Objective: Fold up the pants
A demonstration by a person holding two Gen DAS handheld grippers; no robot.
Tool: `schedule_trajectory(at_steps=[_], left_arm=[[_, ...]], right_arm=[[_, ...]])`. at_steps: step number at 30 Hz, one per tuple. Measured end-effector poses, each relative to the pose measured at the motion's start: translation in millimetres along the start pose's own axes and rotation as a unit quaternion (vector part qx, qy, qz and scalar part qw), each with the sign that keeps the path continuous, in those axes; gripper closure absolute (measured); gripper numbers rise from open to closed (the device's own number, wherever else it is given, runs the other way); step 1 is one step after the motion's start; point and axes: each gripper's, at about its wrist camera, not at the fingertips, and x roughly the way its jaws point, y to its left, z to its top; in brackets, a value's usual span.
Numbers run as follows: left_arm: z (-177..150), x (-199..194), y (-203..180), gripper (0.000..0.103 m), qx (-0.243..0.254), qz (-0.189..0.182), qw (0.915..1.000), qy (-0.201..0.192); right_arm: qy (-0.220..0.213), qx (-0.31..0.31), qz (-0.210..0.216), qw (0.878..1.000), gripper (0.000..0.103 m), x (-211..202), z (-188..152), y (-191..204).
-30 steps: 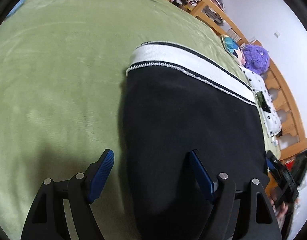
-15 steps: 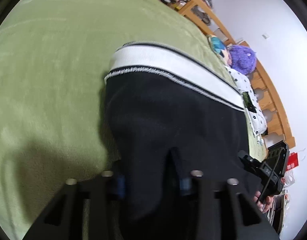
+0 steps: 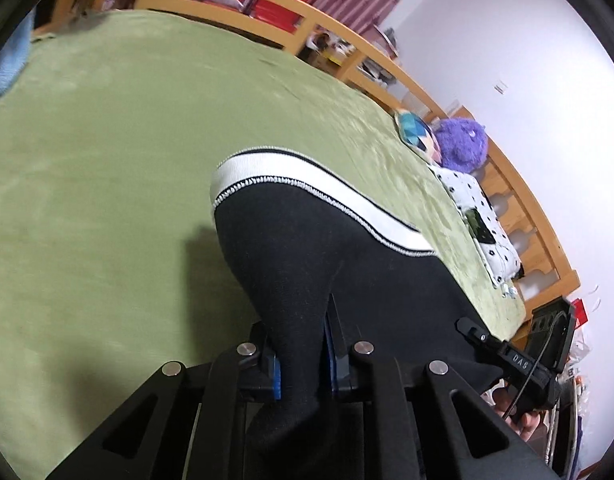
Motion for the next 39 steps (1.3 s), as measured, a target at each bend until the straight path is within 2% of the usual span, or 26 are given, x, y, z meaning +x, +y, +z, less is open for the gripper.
schedule_trajectory(at_steps=[6,9,11,13,14,17,19,20,22,24,26,28,30,31,32,34,36,38,39], left_arm=[[9.1,-37.2,61.9,0.088,-0.008,0.046,0.9989,-0.003],[0.6,-29.0,91.5,0.087,-0.036,0.043,0.9983,0.017],[-10.2,-16.0,106.1,0.081,-0.050,0.057,0.9965,0.035],[-18.5,-11.0,108.5,0.067,-0.043,0.090,0.9940,0.045],[-23.5,-14.3,109.1,0.066,-0.040,0.111,0.9921,0.043],[-35.6,-43.9,96.3,0.060,-0.018,0.150,0.9884,0.007],[-42.1,-63.3,77.4,0.052,0.001,0.144,0.9894,-0.021],[-45.1,-70.7,69.9,0.051,0.013,0.138,0.9899,-0.031],[-57.8,-77.8,44.0,0.040,0.044,0.135,0.9884,-0.052],[-77.3,-72.3,30.8,0.040,0.069,0.151,0.9844,-0.056],[-98.6,-54.2,32.3,0.040,0.080,0.162,0.9830,-0.029],[-121.1,-32.2,39.3,0.040,0.096,0.190,0.9772,-0.007],[-128.5,-28.3,34.1,0.039,0.130,0.210,0.9690,-0.010],[-123.9,-31.1,30.0,0.039,0.136,0.212,0.9678,-0.003],[-115.5,-37.4,28.0,0.039,0.130,0.199,0.9713,0.000],[-97.6,-52.3,28.2,0.039,0.113,0.162,0.9801,-0.020],[-68.3,-55.9,30.0,0.037,0.104,0.145,0.9831,-0.043],[-38.5,-41.9,31.0,0.037,0.101,0.161,0.9802,-0.055],[-22.2,-30.8,33.7,0.037,0.096,0.162,0.9802,-0.059]], right_arm=[[0.008,-0.021,0.038,0.999,0.085,40.1,-28.6,65.7],[0.009,-0.041,0.024,0.999,0.083,52.3,-39.3,77.8],[0.011,-0.066,-0.007,0.998,0.072,56.0,-46.8,78.5],[0.031,-0.084,-0.039,0.995,0.060,56.8,-52.3,76.1],[0.033,-0.092,-0.045,0.994,0.057,52.6,-53.5,74.6],[0.009,-0.140,-0.083,0.987,0.057,18.2,-58.2,82.4],[-0.033,-0.178,-0.101,0.978,0.057,-7.2,-61.2,99.9],[-0.047,-0.191,-0.093,0.976,0.057,-14.6,-64.0,108.7],[-0.059,-0.222,-0.066,0.971,0.058,-20.7,-74.8,126.5],[-0.047,-0.257,-0.054,0.964,0.064,-10.2,-90.9,135.4],[-0.021,-0.278,-0.072,0.958,0.075,5.7,-109.6,131.7],[-0.003,-0.283,-0.095,0.954,0.075,21.5,-129.1,115.2],[0.009,-0.284,-0.098,0.954,0.075,24.5,-139.4,108.4],[0.016,-0.289,-0.102,0.952,0.075,23.2,-140.6,109.1],[0.024,-0.294,-0.105,0.950,0.076,20.8,-138.1,111.0],[0.023,-0.295,-0.086,0.951,0.077,9.4,-124.3,117.3],[-0.014,-0.291,-0.063,0.954,0.075,-3.4,-103.2,122.0],[-0.046,-0.283,-0.049,0.957,0.063,-2.1,-75.5,127.8],[-0.054,-0.276,-0.043,0.959,0.063,4.8,-60.4,130.7]])
